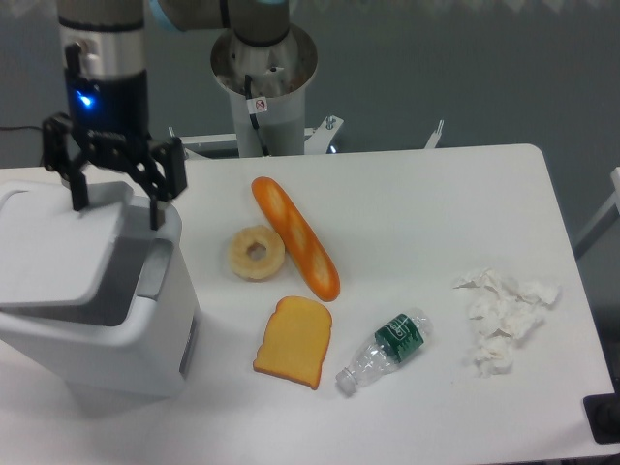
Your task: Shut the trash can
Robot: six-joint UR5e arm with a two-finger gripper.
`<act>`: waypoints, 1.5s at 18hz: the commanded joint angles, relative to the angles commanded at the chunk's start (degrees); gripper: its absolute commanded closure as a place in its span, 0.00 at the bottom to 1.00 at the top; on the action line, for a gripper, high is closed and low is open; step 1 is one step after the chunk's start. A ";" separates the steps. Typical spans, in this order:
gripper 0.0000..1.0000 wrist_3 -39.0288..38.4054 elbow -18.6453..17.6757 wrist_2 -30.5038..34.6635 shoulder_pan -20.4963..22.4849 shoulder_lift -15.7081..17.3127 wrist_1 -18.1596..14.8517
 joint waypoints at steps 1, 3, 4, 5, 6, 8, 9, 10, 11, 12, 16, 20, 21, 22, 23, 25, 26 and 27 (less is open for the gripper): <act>0.00 0.00 0.09 0.09 0.35 -0.26 0.00; 0.00 0.35 0.18 0.18 1.23 -0.70 -0.09; 0.00 0.35 0.09 0.27 1.32 -0.97 -0.09; 0.00 0.35 0.09 0.44 1.49 -1.14 -0.17; 0.00 0.35 0.09 0.62 1.93 -1.67 -0.09; 0.00 0.35 0.09 0.62 2.28 -1.85 -0.18; 0.00 0.35 0.00 0.62 2.72 -1.94 -0.09; 0.00 0.35 0.00 0.62 2.99 -2.20 -0.09; 0.00 0.35 0.00 0.62 2.99 -2.63 0.00; 0.00 0.35 0.00 0.62 3.08 -2.90 0.00; 0.00 0.35 0.00 0.71 3.43 -3.25 -0.09; 0.00 -0.61 0.53 0.36 3.43 -2.90 -0.26; 0.00 -0.88 0.53 0.27 3.52 -2.64 -0.26; 0.00 -1.84 0.88 0.09 3.52 -2.47 -0.26; 0.00 -3.24 1.49 -0.08 3.52 -2.46 -0.35; 0.00 -4.48 2.55 -0.78 3.78 -2.46 -0.35; 0.00 -4.57 2.81 -0.79 4.39 -2.38 -0.35; 0.00 -4.57 2.81 -0.70 5.35 -2.20 -0.35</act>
